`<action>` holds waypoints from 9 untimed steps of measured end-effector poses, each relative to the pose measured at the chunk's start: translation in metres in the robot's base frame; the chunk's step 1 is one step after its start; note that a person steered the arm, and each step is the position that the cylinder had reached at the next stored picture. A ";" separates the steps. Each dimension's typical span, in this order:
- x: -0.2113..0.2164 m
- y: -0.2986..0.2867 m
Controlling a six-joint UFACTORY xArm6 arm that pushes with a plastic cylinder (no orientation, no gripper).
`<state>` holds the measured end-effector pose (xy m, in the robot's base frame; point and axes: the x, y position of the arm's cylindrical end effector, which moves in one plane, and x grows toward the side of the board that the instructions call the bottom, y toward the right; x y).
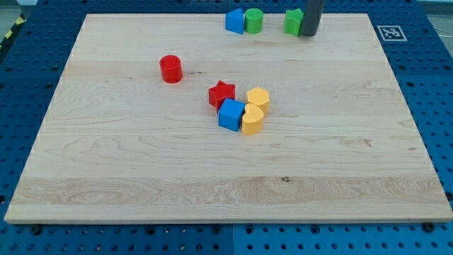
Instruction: Separate the yellow blocks from each other
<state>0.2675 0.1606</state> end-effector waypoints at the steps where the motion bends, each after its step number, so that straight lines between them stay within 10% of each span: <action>1: 0.069 0.000; 4: 0.221 -0.040; 7: 0.156 -0.086; 9: 0.188 -0.088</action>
<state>0.4553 0.0729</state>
